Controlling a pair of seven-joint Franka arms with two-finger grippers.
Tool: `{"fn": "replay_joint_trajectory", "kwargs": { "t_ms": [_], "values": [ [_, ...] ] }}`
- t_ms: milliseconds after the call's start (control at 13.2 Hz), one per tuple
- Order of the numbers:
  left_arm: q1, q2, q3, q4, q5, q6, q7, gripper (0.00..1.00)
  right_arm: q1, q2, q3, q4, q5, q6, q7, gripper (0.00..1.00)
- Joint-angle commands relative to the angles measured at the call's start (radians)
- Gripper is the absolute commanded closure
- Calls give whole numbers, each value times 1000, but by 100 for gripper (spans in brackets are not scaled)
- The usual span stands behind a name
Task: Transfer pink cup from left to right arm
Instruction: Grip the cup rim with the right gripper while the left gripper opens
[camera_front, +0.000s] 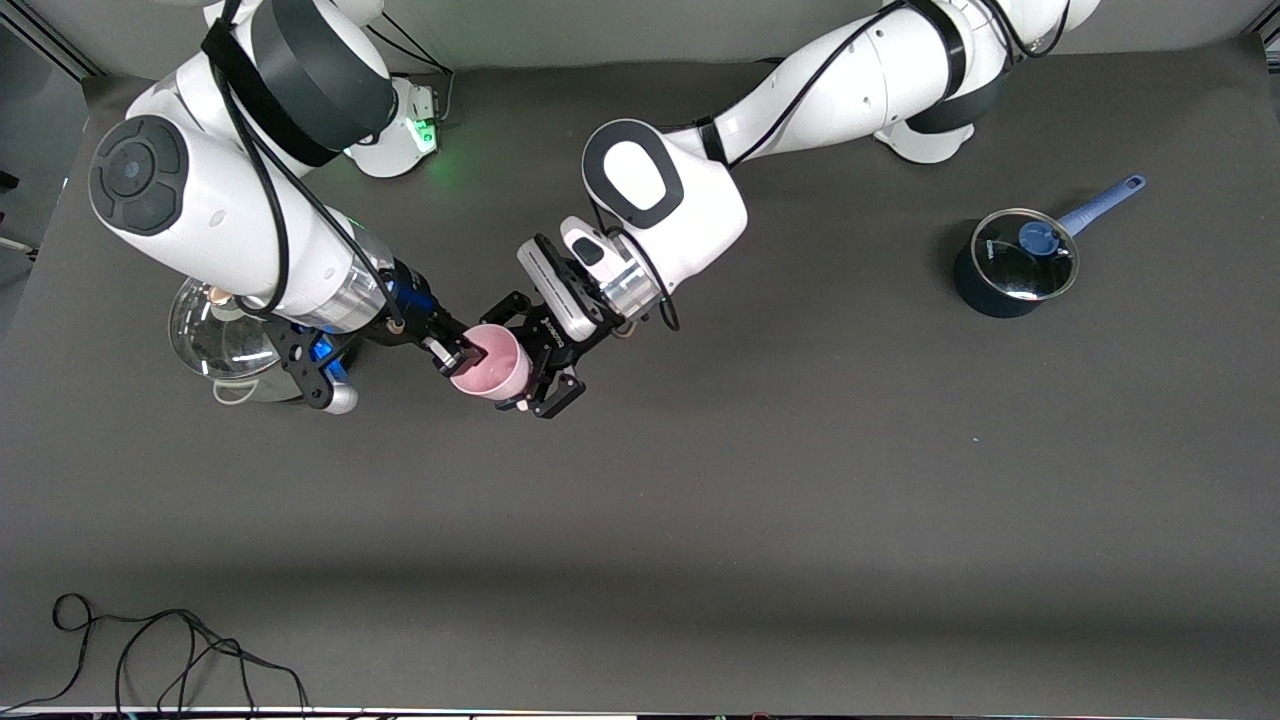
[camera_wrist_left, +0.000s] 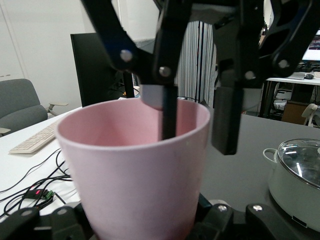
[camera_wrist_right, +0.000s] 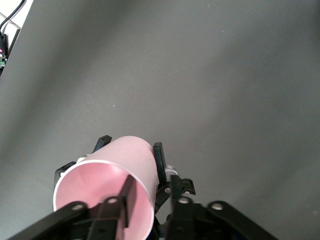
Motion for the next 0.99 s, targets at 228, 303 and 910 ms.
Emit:
{"fn": "replay_joint_trajectory", "kwargs": {
  "t_ms": [228, 303, 910],
  "values": [
    [-24, -3, 16, 28, -15, 12, -4, 100, 7, -15, -5, -7, 17, 7, 23, 100],
    [-24, -3, 16, 28, -15, 12, -4, 100, 7, -15, -5, -5, 16, 8, 23, 100],
    [-18, -12, 43, 25, -5, 6, -53, 0, 2, -9, -10, 13, 0, 15, 18, 100]
  ]
}}
